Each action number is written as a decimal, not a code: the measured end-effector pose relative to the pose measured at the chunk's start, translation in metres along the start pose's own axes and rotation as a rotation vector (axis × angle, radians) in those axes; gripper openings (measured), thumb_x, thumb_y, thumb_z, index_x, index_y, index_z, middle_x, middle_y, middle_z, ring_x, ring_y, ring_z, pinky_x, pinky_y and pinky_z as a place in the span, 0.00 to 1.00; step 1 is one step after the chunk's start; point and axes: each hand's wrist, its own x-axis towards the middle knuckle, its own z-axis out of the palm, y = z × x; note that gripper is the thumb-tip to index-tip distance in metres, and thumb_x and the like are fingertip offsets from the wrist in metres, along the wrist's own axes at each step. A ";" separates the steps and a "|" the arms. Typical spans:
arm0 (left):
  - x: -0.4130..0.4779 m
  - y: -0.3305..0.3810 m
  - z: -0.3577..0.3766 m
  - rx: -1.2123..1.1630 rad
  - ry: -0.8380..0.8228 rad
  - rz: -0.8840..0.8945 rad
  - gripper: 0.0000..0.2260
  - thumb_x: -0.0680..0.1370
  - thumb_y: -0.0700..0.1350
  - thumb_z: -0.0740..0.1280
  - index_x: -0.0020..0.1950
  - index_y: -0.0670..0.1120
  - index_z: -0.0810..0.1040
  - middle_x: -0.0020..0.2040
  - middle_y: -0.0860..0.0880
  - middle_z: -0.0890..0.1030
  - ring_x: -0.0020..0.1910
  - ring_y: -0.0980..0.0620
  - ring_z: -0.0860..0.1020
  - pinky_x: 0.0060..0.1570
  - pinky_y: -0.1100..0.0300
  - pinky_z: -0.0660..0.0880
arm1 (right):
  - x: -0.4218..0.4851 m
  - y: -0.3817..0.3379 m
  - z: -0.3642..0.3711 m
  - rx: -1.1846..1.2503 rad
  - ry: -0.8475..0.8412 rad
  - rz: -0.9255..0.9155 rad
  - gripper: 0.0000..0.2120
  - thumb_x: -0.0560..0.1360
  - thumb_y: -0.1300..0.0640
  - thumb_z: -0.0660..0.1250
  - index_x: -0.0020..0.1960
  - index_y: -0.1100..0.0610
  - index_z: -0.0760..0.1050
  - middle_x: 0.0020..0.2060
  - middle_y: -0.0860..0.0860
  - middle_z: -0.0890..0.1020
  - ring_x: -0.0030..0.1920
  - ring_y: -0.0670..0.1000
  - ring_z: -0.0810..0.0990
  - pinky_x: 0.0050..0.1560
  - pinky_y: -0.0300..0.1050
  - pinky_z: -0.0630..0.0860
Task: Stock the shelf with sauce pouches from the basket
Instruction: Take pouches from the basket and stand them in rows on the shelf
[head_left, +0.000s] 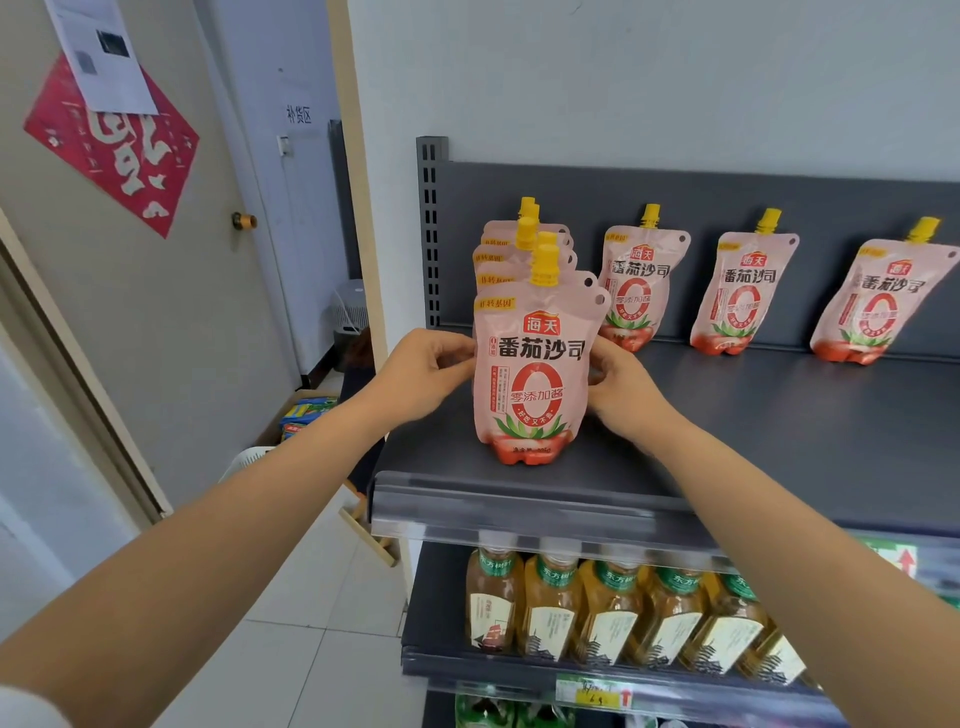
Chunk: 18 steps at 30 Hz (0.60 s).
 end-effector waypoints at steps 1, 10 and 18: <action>0.000 0.000 0.000 -0.003 0.001 -0.001 0.12 0.78 0.38 0.65 0.61 0.43 0.79 0.55 0.49 0.83 0.54 0.54 0.81 0.58 0.58 0.76 | 0.000 -0.001 0.000 0.010 -0.025 0.010 0.17 0.72 0.69 0.69 0.59 0.57 0.75 0.57 0.62 0.79 0.57 0.63 0.78 0.51 0.53 0.80; 0.001 0.000 0.000 0.000 0.008 -0.027 0.12 0.78 0.39 0.65 0.60 0.44 0.80 0.55 0.49 0.83 0.54 0.54 0.81 0.59 0.56 0.76 | 0.005 -0.003 0.001 -0.090 0.046 0.022 0.15 0.73 0.71 0.67 0.59 0.71 0.72 0.55 0.67 0.79 0.54 0.65 0.79 0.37 0.42 0.80; 0.000 -0.002 -0.003 -0.025 0.020 -0.030 0.10 0.78 0.41 0.66 0.57 0.46 0.81 0.51 0.51 0.83 0.50 0.57 0.81 0.56 0.60 0.76 | 0.004 0.003 -0.006 -0.095 0.130 0.084 0.14 0.74 0.71 0.66 0.32 0.65 0.67 0.27 0.48 0.81 0.32 0.53 0.82 0.32 0.41 0.79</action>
